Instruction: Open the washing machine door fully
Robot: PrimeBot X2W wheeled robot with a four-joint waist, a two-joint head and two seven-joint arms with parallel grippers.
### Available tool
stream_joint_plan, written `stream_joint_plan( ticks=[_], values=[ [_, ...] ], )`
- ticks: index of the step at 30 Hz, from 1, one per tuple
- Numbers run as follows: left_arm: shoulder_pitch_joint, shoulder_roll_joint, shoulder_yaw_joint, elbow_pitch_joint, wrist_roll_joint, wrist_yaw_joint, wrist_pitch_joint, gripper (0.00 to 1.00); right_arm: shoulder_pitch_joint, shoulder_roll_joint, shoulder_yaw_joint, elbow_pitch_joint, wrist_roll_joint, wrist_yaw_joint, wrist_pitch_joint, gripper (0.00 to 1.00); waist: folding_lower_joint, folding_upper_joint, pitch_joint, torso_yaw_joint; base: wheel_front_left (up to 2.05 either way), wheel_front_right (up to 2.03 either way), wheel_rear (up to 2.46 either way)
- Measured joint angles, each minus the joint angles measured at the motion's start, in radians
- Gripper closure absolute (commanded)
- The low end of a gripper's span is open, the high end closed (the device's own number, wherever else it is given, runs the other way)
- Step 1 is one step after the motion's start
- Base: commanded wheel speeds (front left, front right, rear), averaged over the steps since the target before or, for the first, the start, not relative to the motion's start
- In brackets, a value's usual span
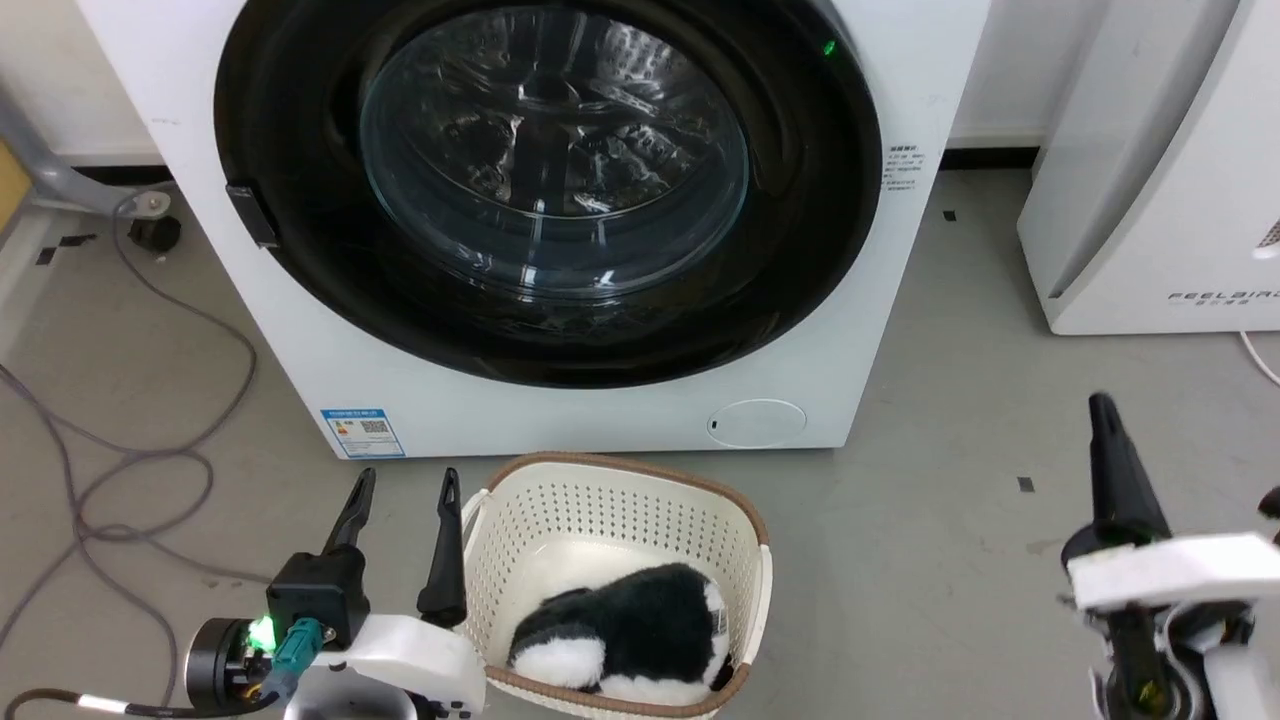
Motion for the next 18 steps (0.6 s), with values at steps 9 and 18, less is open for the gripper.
stream_joint_plan(
  ticks=[9,18],
  values=[
    [-0.028,0.000,0.002,0.004,0.000,0.001,-0.022,0.00,-0.182,-0.070,0.016,0.143,0.202,0.000,-0.012,1.00,0.0000,0.0000,0.046,-0.006,0.00,0.00,0.00],
    [-0.067,0.000,-0.015,0.003,-0.017,0.001,-0.041,0.00,-0.396,-0.166,0.064,0.292,0.400,0.000,0.007,1.00,0.0000,0.0000,0.099,-0.004,0.00,0.00,0.00]
  ],
)
